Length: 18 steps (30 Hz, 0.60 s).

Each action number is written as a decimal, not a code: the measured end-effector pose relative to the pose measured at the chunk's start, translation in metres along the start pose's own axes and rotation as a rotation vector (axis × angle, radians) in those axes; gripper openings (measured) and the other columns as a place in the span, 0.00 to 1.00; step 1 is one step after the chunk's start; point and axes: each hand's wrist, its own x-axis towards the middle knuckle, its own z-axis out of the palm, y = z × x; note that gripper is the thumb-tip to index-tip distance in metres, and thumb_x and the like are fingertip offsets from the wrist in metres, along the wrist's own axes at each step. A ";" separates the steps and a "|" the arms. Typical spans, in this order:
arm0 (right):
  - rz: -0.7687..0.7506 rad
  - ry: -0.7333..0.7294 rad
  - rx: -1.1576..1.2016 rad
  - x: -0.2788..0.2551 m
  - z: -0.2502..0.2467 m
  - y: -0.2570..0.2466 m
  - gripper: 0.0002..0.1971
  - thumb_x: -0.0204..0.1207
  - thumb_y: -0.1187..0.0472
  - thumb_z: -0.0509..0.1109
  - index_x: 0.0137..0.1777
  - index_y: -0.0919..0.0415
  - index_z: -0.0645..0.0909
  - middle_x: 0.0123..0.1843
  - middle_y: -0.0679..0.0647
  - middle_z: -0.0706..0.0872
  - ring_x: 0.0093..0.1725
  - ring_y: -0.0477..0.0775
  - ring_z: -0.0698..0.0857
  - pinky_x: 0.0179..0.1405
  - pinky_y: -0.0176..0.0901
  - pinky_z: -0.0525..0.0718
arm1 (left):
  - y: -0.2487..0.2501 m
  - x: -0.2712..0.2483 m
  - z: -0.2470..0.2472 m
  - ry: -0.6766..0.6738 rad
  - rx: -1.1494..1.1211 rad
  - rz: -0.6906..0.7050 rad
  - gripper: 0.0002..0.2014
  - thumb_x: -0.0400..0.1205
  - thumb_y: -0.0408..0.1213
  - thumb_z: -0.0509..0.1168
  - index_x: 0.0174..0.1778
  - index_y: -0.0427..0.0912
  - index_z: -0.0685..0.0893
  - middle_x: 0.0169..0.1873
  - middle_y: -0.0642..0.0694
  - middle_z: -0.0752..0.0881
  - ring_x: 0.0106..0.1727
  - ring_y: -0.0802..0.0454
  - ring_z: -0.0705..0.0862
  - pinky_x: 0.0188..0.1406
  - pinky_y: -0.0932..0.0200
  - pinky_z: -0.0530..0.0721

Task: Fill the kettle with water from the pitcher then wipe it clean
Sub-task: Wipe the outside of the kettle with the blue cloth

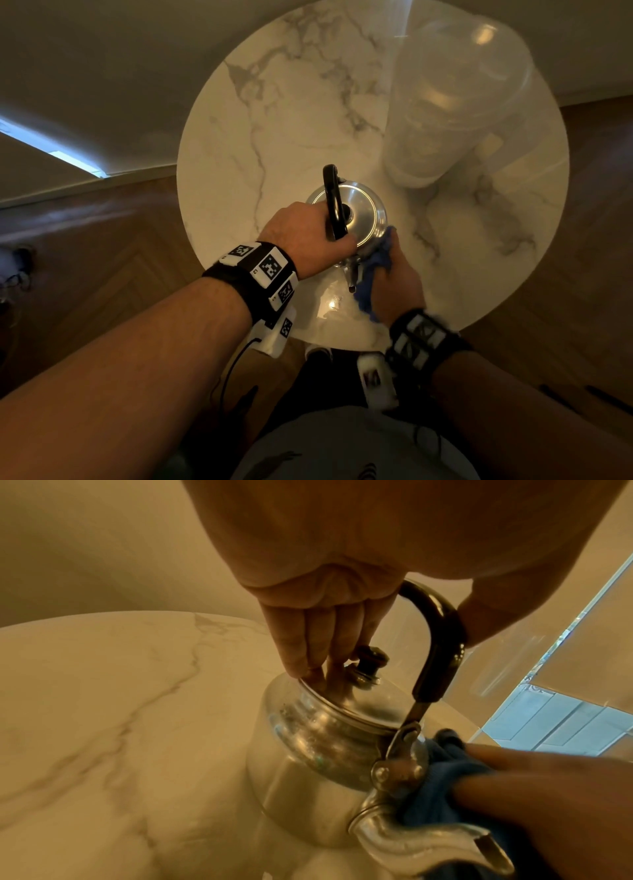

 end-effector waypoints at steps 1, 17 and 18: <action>0.013 0.025 -0.071 0.016 -0.005 -0.008 0.27 0.85 0.59 0.59 0.84 0.53 0.65 0.59 0.70 0.86 0.53 0.68 0.87 0.51 0.50 0.82 | 0.000 0.000 -0.001 -0.002 -0.004 -0.002 0.19 0.77 0.62 0.67 0.53 0.51 0.86 0.38 0.51 0.89 0.39 0.51 0.87 0.41 0.50 0.88; 0.109 0.054 -0.169 0.041 -0.010 -0.003 0.15 0.83 0.69 0.60 0.66 0.63 0.82 0.54 0.61 0.88 0.57 0.64 0.86 0.51 0.45 0.79 | 0.001 -0.001 0.001 0.013 0.017 -0.007 0.16 0.79 0.59 0.67 0.46 0.48 0.84 0.33 0.52 0.85 0.33 0.57 0.82 0.30 0.62 0.78; 0.100 0.061 -0.142 0.047 -0.013 -0.005 0.14 0.83 0.69 0.60 0.64 0.67 0.83 0.54 0.64 0.88 0.57 0.65 0.86 0.52 0.46 0.80 | 0.002 -0.001 0.001 0.014 0.022 -0.007 0.16 0.79 0.59 0.67 0.44 0.49 0.83 0.32 0.53 0.84 0.33 0.58 0.82 0.29 0.63 0.77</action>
